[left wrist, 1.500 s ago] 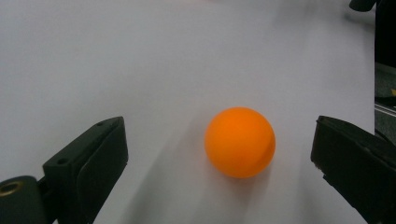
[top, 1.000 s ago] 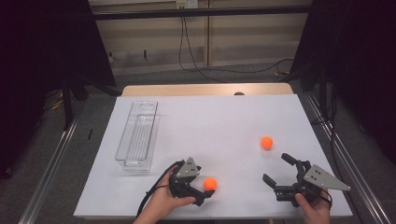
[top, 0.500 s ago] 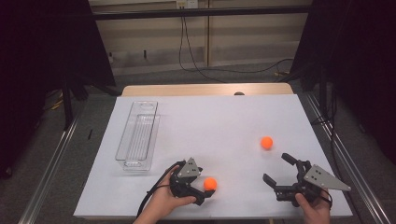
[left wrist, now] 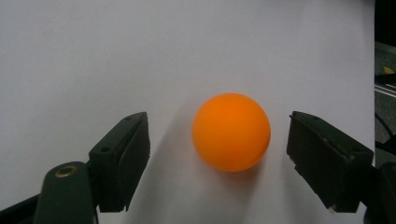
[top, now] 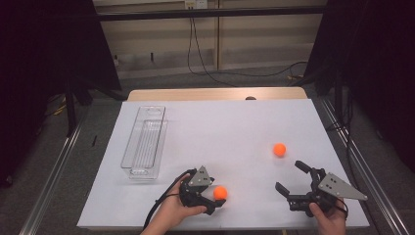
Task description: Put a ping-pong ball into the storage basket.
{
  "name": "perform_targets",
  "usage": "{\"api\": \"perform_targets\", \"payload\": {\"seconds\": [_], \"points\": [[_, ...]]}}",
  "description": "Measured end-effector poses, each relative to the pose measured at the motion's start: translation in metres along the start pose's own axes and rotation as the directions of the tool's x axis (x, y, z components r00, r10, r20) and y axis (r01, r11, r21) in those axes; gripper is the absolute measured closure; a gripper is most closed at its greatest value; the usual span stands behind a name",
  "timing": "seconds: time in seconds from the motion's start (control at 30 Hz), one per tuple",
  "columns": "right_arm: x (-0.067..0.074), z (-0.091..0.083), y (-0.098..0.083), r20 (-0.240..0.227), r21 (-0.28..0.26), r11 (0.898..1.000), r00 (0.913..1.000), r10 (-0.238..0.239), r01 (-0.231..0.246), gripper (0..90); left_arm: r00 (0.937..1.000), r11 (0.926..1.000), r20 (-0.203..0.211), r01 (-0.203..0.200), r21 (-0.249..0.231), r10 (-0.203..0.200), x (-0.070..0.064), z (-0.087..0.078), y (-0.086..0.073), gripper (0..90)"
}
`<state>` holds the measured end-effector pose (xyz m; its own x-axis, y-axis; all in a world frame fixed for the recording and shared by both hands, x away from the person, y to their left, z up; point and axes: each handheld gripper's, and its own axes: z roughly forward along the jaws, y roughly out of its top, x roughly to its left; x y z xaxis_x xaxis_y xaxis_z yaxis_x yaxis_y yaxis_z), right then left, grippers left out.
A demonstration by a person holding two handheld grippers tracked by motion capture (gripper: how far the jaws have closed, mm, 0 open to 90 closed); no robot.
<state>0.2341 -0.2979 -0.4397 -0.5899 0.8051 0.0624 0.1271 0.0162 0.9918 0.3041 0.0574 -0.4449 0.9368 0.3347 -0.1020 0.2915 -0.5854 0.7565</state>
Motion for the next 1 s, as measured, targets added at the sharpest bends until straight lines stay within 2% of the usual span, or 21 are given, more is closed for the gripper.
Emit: {"api": "perform_targets", "payload": {"seconds": [0.33,0.63,1.0], "points": [[-0.0003,-0.0002,0.0,0.0,0.001,1.0,1.0,0.0,0.0,0.9,0.9999,1.0,0.01,-0.004,0.005,0.004,0.0014,0.0015,0.0007,29.9],[-0.0001,-0.0004,0.0002,-0.001,0.0,1.0,1.0,0.001,-0.001,0.9,0.9993,0.9995,0.022,-0.029,0.009,0.029,0.0002,0.0047,0.0027,37.4],[-0.0005,-0.0008,0.0003,-0.001,-0.001,1.0,1.0,0.0,0.0,0.9,0.9987,0.9989,0.034,-0.039,0.028,0.038,0.0004,0.0074,0.0029,42.6]]}}
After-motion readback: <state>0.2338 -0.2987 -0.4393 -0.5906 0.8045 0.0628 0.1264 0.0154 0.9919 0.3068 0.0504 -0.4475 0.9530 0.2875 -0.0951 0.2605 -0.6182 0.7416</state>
